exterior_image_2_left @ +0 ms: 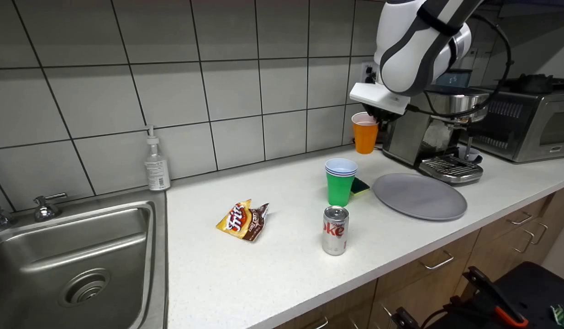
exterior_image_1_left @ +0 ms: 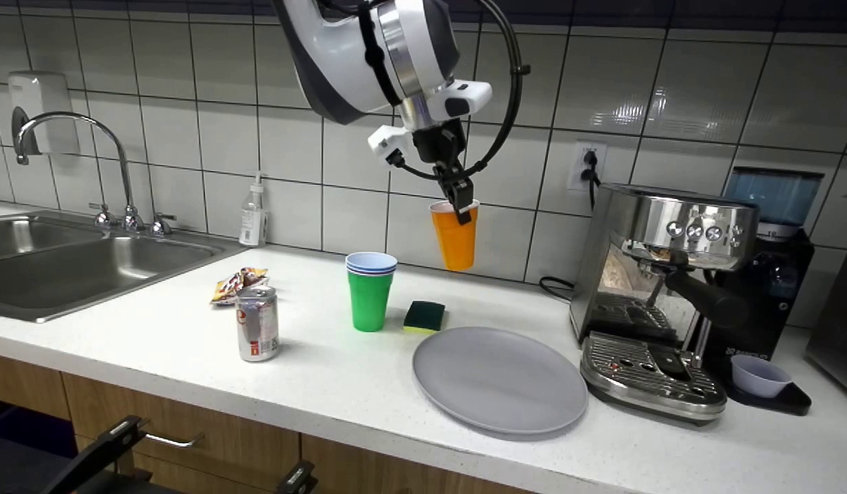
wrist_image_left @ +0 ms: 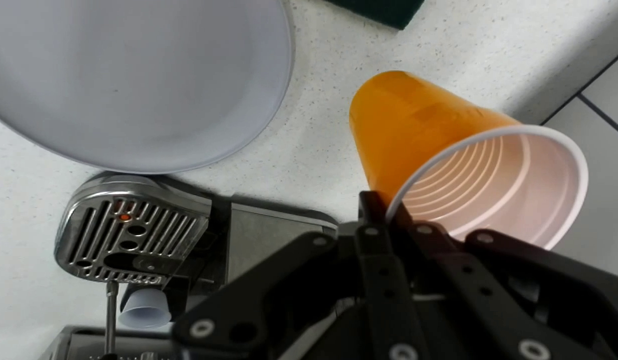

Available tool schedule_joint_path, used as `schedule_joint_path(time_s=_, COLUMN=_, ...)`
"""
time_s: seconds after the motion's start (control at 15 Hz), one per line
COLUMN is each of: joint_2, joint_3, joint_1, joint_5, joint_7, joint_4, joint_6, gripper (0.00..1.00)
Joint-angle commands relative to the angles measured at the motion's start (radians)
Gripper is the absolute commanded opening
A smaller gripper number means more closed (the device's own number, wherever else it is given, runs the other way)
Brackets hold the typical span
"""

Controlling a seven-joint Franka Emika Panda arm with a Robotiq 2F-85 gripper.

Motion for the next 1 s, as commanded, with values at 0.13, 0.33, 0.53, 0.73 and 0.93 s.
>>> schedule_joint_path(time_s=0.13, joint_2=-0.138, joint_3=0.003, joint_1=0.027, joint_5=-0.024, joint_7=0.006, joint_4=-0.091, joint_6=0.0, gripper=0.01)
schedule_joint_path(time_s=0.33, joint_2=-0.191, joint_3=0.008, joint_1=0.039, joint_5=-0.016, joint_7=-0.005, joint_4=-0.124, joint_6=-0.009, gripper=0.01)
schedule_joint_path(time_s=0.53, joint_2=-0.243, joint_3=0.012, joint_1=0.049, joint_5=-0.018, joint_7=-0.013, joint_4=-0.161, joint_6=-0.014, gripper=0.01)
schedule_joint_path(time_s=0.73, joint_2=-0.299, joint_3=0.018, joint_1=0.061, joint_5=-0.011, joint_7=-0.032, joint_4=-0.202, joint_6=-0.021, gripper=0.01)
schedule_joint_path(time_s=0.93, joint_2=-0.341, joint_3=0.021, joint_1=0.081, joint_5=0.017, joint_7=-0.059, joint_4=-0.237, joint_6=-0.038, gripper=0.01)
